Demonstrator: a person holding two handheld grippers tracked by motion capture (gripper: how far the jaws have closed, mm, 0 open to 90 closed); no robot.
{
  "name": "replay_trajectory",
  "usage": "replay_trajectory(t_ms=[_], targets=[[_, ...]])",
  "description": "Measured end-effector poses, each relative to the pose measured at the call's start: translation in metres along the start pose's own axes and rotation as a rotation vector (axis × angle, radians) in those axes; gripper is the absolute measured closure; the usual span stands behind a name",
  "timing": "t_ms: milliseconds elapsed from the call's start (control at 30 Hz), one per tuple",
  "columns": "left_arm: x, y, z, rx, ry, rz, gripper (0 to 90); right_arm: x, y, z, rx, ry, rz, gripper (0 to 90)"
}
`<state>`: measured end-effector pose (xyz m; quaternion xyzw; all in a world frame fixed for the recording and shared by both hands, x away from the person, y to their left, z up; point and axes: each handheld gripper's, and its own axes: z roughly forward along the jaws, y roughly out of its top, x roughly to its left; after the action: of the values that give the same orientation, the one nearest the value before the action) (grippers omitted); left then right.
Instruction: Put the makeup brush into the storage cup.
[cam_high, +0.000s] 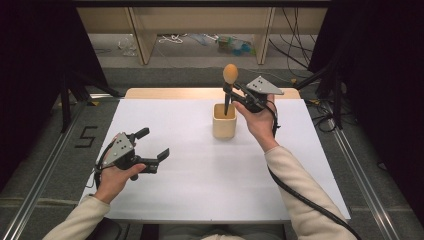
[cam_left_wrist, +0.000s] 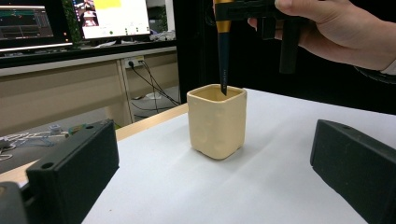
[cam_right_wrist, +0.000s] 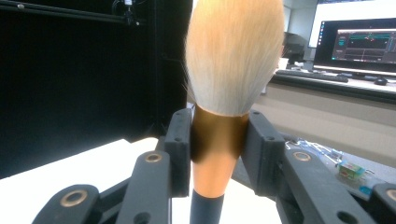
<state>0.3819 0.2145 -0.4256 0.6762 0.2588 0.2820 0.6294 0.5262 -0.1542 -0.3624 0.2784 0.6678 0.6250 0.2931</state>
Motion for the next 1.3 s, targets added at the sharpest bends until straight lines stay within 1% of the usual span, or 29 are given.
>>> replay_trajectory(t_ms=[233, 300, 533, 633, 933, 1067, 1267, 1300], targets=[[0.0, 0.0, 0.0, 0.0, 0.002, -0.001, 0.9, -0.001, -0.001, 0.001, 0.01, -0.001, -0.003, 66.5], [0.0, 0.001, 0.0, -0.004, 0.002, 0.002, 1.0, -0.001, -0.002, 0.003, -0.001, -0.007, -0.002, 66.5], [0.0, 0.0, 0.0, -0.002, 0.002, 0.001, 1.0, -0.001, -0.003, 0.004, 0.01, -0.005, 0.002, 66.5], [0.0, 0.0, 0.0, -0.002, 0.003, 0.0, 1.0, -0.001, -0.004, 0.005, 0.001, -0.009, 0.001, 66.5], [0.0, 0.001, 0.0, -0.004, 0.003, 0.0, 1.0, -0.003, -0.005, 0.007, 0.012, -0.015, 0.002, 66.5], [0.0, 0.001, 0.0, -0.003, 0.003, 0.002, 1.0, -0.004, -0.006, 0.009, 0.004, -0.021, 0.002, 66.5], [0.0, 0.001, -0.001, -0.003, 0.004, 0.002, 1.0, -0.004, -0.007, 0.01, 0.01, -0.024, 0.003, 66.5], [0.0, 0.001, 0.0, -0.004, 0.003, 0.001, 1.0, -0.004, -0.008, 0.01, 0.013, -0.017, 0.004, 66.5]])
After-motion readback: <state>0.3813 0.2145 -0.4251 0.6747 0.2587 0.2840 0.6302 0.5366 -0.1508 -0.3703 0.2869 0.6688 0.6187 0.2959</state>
